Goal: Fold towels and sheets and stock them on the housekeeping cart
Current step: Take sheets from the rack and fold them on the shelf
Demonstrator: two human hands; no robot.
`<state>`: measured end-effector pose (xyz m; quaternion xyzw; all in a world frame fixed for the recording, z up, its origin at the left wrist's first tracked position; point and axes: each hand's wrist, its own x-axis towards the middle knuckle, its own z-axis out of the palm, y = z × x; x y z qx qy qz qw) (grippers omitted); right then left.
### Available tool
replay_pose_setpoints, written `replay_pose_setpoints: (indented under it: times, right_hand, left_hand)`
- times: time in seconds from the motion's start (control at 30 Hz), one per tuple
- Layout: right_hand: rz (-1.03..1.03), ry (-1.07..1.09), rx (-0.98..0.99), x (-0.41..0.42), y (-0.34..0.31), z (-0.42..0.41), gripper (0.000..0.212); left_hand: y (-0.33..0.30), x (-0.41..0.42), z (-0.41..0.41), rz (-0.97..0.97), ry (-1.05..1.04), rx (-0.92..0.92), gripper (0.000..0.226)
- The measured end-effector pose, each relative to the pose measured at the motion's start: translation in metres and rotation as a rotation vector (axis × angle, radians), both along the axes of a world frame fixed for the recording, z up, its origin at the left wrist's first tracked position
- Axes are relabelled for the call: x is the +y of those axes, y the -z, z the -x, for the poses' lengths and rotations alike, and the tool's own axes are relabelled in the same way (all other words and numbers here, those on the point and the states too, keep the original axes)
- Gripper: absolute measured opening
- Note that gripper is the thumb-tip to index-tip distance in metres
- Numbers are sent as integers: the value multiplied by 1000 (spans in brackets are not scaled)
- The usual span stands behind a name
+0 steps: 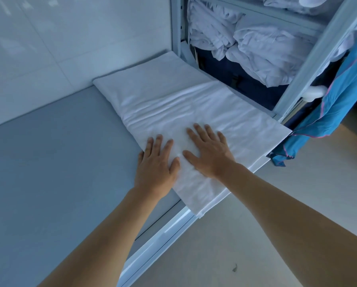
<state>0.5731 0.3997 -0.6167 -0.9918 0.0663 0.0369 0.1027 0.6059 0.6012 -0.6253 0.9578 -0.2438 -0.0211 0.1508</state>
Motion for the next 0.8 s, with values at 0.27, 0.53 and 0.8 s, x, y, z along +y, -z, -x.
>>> replay_pose_setpoints:
  times: [0.27, 0.53, 0.8]
  right_hand:
    - [6, -55, -13, 90, -3, 51, 83]
    - [-10, -160, -29, 230, -5, 92, 84]
    - [10, -231, -57, 367, -11, 124, 88]
  left_hand:
    - [-4, 91, 62, -53, -54, -4, 63]
    - [-10, 231, 128, -120, -170, 16, 66]
    - [-22, 371, 179, -155, -213, 58, 68]
